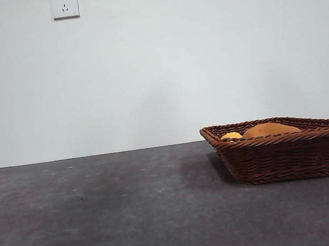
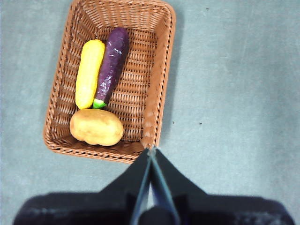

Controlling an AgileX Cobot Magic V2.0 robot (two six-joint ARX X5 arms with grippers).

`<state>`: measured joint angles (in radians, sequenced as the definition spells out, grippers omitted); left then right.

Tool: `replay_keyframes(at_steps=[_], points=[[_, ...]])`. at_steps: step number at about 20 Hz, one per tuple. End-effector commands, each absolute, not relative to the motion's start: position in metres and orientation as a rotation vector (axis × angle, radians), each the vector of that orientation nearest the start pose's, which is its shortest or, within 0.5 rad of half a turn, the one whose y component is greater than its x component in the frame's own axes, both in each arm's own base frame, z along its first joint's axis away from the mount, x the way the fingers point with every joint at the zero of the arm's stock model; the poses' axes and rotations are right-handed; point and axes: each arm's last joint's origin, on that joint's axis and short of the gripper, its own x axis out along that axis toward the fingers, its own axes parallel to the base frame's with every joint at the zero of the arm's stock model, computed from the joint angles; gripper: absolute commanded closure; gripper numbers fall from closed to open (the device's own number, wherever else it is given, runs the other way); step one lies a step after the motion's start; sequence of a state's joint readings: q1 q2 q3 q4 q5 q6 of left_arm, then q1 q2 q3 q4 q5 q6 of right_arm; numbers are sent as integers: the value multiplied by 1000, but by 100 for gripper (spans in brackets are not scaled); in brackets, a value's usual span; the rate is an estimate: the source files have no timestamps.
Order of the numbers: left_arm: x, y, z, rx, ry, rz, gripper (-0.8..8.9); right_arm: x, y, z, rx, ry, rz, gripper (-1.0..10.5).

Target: Help me put the vegetables on the table into the basket

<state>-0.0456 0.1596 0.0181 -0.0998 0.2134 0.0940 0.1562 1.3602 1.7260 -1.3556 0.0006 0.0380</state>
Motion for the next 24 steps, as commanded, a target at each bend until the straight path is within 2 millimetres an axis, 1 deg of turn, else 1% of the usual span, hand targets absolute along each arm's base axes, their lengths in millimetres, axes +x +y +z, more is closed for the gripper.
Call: replay_keyframes(at_steps=[1, 3, 6, 12, 19, 24], points=[[103, -7, 145, 34, 239, -126, 817, 224, 35, 423, -37, 994, 119, 946], [101, -4, 142, 32, 265, -43, 817, 226, 36, 425, -35, 970, 120, 946], [100, -4, 142, 34, 259, -43, 817, 230, 36, 427, -31, 925, 122, 946], [97, -4, 155, 31, 114, -47, 816, 236, 37, 432, -24, 845, 126, 946], [98, -4, 153, 31, 132, -46, 816, 239, 38, 436, -20, 793, 128, 946], [99, -4, 151, 32, 159, -47, 816, 239, 38, 436, -20, 793, 128, 946]])
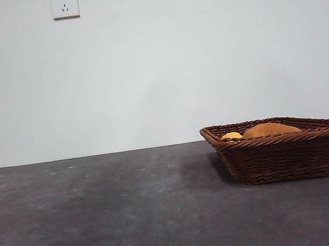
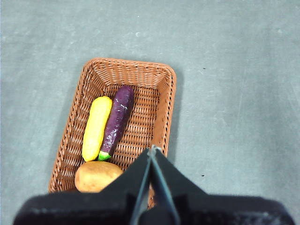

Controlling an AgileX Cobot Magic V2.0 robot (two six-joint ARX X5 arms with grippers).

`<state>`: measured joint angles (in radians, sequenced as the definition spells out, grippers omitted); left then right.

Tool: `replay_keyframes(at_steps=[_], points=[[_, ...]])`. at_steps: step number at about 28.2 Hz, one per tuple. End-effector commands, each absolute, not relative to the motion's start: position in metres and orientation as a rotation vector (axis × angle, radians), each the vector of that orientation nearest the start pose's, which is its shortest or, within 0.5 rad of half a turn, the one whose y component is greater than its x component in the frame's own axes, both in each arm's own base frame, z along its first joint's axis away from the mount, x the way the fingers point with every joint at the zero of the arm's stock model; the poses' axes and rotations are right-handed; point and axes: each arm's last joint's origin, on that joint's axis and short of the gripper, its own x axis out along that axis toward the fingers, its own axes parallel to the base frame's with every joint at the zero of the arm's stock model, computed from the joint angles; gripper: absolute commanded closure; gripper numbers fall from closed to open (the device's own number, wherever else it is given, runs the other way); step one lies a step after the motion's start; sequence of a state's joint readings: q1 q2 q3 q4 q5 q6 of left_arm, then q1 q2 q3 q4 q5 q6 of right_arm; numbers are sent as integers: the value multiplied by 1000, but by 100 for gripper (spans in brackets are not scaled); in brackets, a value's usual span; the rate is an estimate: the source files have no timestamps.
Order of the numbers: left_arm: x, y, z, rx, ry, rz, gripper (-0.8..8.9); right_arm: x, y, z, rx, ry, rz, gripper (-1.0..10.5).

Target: Help me put the vegetables on the table into the basket

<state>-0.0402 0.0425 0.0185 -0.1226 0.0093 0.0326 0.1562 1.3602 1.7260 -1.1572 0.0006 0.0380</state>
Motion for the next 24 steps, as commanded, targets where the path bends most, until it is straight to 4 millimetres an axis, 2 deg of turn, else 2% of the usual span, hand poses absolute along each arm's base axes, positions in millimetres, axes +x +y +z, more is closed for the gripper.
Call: replay_keyframes(at_steps=[1, 3, 6, 10, 12, 14, 17, 20, 24], points=[[99, -4, 151, 32, 165, -47, 816, 239, 38, 436, -20, 791, 128, 946], [100, -4, 149, 32, 178, -47, 816, 241, 37, 434, -23, 793, 114, 946], [100, -4, 148, 32, 193, -47, 816, 226, 33, 444, -25, 749, 94, 946], [101, -4, 147, 33, 204, -47, 816, 179, 26, 463, -13, 602, 90, 946], [101, -4, 147, 32, 210, -48, 816, 159, 22, 458, -43, 449, 92, 946], [101, -4, 147, 32, 211, -48, 816, 143, 16, 437, -50, 275, 68, 946], [101, -4, 147, 33, 211, -48, 816, 120, 7, 379, -33, 84, 9, 946], [101, -4, 147, 33, 211, -48, 816, 103, 1, 316, -31, 82, -38, 946], [101, -4, 147, 32, 211, -48, 816, 92, -2, 252, -32, 154, -71, 946]])
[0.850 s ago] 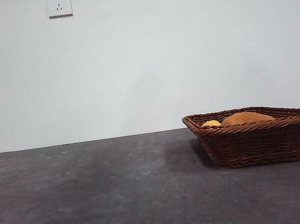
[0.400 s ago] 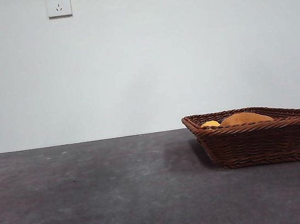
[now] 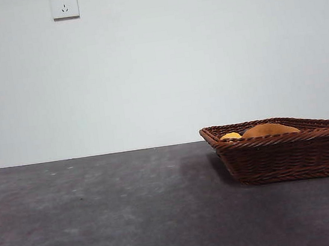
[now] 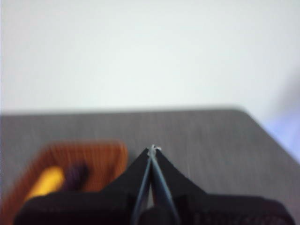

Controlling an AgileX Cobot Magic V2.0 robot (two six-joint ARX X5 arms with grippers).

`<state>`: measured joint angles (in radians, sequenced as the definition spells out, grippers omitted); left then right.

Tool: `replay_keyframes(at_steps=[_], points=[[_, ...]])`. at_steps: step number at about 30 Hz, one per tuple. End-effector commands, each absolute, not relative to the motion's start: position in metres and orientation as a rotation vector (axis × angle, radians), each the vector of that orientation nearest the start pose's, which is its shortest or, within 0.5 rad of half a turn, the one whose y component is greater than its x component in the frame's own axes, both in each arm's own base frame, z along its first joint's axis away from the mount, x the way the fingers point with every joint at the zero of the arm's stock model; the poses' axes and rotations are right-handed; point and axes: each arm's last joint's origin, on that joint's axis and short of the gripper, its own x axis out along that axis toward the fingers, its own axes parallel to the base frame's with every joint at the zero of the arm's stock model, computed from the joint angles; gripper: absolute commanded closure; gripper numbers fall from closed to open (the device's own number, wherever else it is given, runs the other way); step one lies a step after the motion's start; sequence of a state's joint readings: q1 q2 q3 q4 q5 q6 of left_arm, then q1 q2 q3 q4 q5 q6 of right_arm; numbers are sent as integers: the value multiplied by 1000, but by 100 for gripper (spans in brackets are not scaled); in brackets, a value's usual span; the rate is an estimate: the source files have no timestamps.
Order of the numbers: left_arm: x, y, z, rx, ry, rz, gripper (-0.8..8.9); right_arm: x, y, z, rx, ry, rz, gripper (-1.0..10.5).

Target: Help me put the vegetables on the table into the basket

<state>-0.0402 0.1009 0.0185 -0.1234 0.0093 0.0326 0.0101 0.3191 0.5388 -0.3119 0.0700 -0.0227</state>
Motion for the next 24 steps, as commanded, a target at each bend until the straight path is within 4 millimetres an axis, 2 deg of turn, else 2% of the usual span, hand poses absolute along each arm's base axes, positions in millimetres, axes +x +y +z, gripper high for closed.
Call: replay_keyframes(at_steps=[1, 2, 5, 11, 16, 24], points=[[101, -4, 147, 33, 211, -48, 816, 91, -3, 239, -33, 167, -77, 946], [101, -4, 147, 32, 211, -48, 816, 90, -3, 225, -33, 185, -83, 946], [101, -4, 147, 32, 211, -48, 816, 91, -5, 197, -31, 225, -96, 946], [101, -4, 147, 32, 211, -48, 817, 92, -5, 166, -32, 272, -96, 946], [101, -4, 147, 33, 211, -48, 816, 92, -5, 151, -33, 282, -96, 946], [101, -4, 147, 32, 211, -48, 817, 96, -5, 150, -30, 175, -103, 946]])
